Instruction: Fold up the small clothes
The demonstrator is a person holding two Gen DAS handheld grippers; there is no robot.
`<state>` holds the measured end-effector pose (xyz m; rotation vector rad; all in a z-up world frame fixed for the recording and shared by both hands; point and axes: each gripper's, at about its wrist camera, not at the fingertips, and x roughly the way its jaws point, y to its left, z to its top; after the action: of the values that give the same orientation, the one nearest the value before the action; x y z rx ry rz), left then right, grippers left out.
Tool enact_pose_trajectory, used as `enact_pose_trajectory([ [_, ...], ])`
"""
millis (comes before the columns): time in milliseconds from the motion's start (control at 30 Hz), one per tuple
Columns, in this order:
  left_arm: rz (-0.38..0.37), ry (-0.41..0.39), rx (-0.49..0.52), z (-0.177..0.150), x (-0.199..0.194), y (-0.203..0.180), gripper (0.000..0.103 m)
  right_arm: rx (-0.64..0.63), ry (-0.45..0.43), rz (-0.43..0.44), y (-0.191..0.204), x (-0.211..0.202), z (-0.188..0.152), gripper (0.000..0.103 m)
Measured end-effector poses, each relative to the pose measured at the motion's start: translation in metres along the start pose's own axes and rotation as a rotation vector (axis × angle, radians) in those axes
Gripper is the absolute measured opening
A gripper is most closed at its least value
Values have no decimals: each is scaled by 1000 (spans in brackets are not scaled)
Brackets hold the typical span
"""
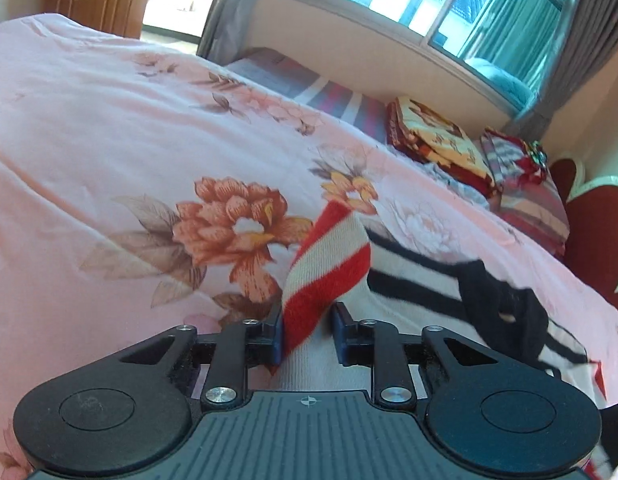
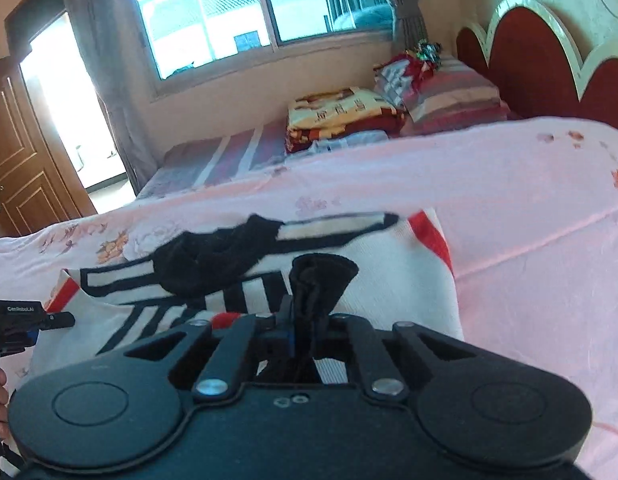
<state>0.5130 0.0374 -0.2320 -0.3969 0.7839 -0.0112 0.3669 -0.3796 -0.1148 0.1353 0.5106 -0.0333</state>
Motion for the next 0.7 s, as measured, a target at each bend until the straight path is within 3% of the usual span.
enact_pose_trajectory([
  [100,9,-13,-22,0,9,6,22,-30,-6,-49,-3,6,2,7],
  [233,17,-36,-48,-1,10,10,23,34,181,-106,-28,42,-24,8],
  [267,12,-31,-63,0,9,13,23,41,171,-104,-31,39,-27,7],
  [333,42,-58,-50,1,-2,12,25,50,147,-130,-31,30,-24,20],
  [467,5,-127,51,-4,-42,-2,25,39,47,-148,-29,7,-14,23],
  [567,-53,-105,150,-16,-59,-23,25,2,23,-102,-15,5,-8,25],
  [633,-81,-29,207,-29,-53,-35,28,-41,67,-60,-1,15,-11,25],
  [700,-50,-1,220,-44,-46,-33,29,-68,126,-38,7,27,-22,25],
])
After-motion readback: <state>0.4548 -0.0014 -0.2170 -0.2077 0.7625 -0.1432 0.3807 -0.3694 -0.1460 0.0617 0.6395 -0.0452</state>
